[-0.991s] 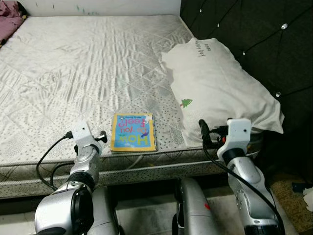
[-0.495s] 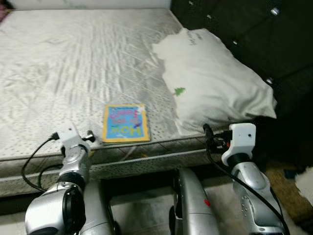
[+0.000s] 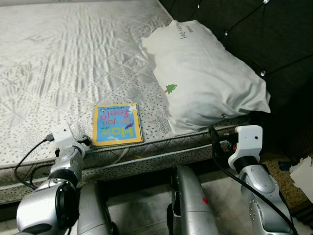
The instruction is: Clean up the room
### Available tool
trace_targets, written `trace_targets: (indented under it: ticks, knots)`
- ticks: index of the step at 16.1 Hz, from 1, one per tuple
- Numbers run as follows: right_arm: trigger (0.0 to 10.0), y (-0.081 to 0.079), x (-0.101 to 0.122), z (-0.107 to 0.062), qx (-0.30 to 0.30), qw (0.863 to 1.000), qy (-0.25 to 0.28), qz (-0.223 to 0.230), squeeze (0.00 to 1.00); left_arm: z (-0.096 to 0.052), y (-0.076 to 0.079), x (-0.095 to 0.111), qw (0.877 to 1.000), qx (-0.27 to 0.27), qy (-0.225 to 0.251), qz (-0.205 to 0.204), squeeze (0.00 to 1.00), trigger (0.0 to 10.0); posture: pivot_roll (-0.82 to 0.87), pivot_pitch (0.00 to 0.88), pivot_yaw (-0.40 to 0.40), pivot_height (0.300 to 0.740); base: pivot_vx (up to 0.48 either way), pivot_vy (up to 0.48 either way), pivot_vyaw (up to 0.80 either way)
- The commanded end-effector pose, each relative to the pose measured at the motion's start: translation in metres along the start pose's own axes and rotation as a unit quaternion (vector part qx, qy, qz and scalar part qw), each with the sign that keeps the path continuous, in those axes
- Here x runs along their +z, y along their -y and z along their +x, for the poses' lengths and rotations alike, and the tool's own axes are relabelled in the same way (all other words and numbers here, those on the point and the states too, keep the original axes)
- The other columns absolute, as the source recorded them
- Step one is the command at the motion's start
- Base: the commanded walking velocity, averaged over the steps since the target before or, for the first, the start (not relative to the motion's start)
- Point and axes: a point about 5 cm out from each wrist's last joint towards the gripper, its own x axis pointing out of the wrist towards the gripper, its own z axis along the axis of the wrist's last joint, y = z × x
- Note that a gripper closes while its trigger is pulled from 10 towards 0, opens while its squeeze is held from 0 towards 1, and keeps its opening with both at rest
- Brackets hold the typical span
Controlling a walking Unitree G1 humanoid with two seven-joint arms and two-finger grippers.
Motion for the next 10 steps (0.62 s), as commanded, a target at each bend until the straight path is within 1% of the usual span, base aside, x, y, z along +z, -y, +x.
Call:
trace_targets:
  ticks: [1,2,5,6,7,9,10]
  knots:
    - [10.0,0.006,0.002,-0.003,-0.008,1.000,-0.001,-0.006,0.00,0.000,0.002,-0.001,0.999,-0.015,-0.018,0.027,0.00,10.0,-0.20,0.079,-0.035,0.502,0.000,0.000,0.00]
    - [10.0,0.006,0.002,-0.003,-0.010,1.000,-0.001,-0.006,0.00,0.000,0.002,-0.001,0.999,-0.018,-0.019,0.033,0.00,10.0,-0.20,0.079,-0.035,0.502,0.000,0.000,0.00]
    - [10.0,0.008,0.003,-0.005,-0.012,1.000,-0.002,-0.009,0.00,0.001,0.010,0.009,0.997,-0.047,-0.019,0.063,0.00,10.0,-0.20,0.079,-0.034,0.502,0.000,0.000,0.00]
    - [10.0,0.008,0.004,-0.004,-0.013,1.000,-0.001,-0.008,0.00,0.001,0.014,0.015,0.995,-0.059,-0.013,0.073,0.00,10.0,-0.21,0.070,-0.031,0.502,0.000,0.000,0.00]
    - [10.0,0.008,0.005,-0.003,-0.013,1.000,-0.001,-0.008,0.00,0.001,0.016,0.016,0.995,-0.064,-0.012,0.080,0.00,10.0,-0.21,0.070,-0.031,0.502,0.000,0.000,0.00]
    - [10.0,0.008,0.006,-0.001,-0.015,1.000,0.002,-0.008,0.00,0.000,0.026,0.022,0.988,-0.098,-0.009,0.115,0.00,10.0,-0.21,0.062,-0.027,0.502,0.000,0.000,0.00]
    - [10.0,0.008,0.006,0.000,-0.015,1.000,0.002,-0.008,0.00,0.000,0.028,0.023,0.987,-0.104,-0.009,0.121,0.00,10.0,-0.20,0.061,-0.028,0.502,0.000,0.000,0.00]
